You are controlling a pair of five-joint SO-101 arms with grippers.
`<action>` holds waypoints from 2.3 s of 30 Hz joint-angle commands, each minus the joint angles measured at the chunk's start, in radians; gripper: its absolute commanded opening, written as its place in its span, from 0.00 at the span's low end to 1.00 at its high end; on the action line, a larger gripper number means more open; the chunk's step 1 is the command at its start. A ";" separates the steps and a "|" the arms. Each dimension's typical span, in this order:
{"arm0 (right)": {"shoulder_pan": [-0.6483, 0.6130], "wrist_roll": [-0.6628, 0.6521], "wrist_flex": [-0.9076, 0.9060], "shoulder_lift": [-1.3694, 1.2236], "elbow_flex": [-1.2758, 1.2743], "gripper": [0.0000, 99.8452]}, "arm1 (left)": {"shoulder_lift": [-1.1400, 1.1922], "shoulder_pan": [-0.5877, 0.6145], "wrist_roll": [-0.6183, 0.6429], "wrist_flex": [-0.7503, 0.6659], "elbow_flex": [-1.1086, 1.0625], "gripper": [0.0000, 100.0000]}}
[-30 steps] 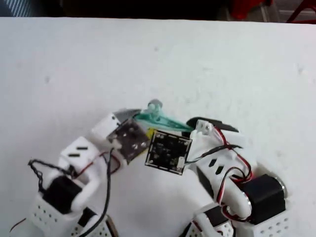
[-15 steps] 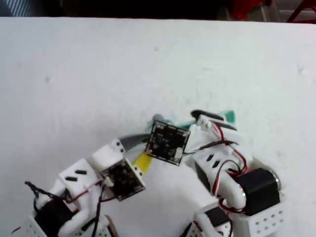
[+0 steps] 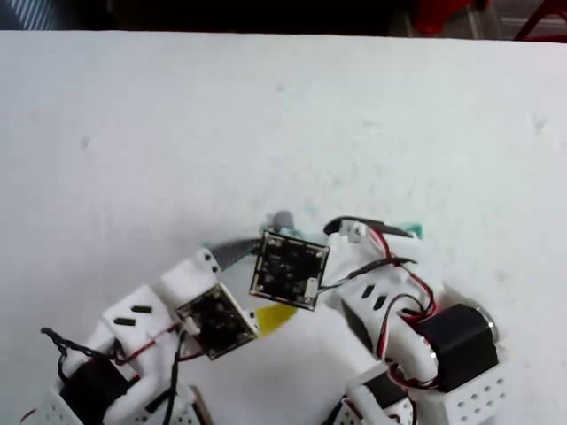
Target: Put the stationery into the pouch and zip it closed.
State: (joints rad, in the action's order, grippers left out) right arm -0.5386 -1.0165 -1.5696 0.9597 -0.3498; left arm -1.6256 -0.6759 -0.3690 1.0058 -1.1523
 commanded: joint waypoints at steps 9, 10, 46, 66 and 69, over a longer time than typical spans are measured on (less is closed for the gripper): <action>0.005 -0.031 0.035 -0.015 0.000 0.02 | -0.001 0.203 -0.017 -0.006 0.034 0.33; 0.005 -0.031 0.035 -0.015 0.000 0.02 | -0.001 0.217 -0.017 -0.009 0.037 0.33; -0.016 0.009 0.102 -0.024 0.003 0.02 | 0.001 -0.021 0.018 -0.150 -0.092 0.15; -0.165 0.166 0.077 0.013 0.011 0.18 | 0.001 -0.022 0.155 -0.215 -0.135 0.02; -0.206 0.167 0.079 0.024 0.011 0.17 | 0.001 -0.022 0.155 -0.213 -0.135 0.02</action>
State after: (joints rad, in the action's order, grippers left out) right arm -0.6859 -0.8631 -1.4883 0.9720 -0.3713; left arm -1.6210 -0.6667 -0.2294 0.8339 -1.2950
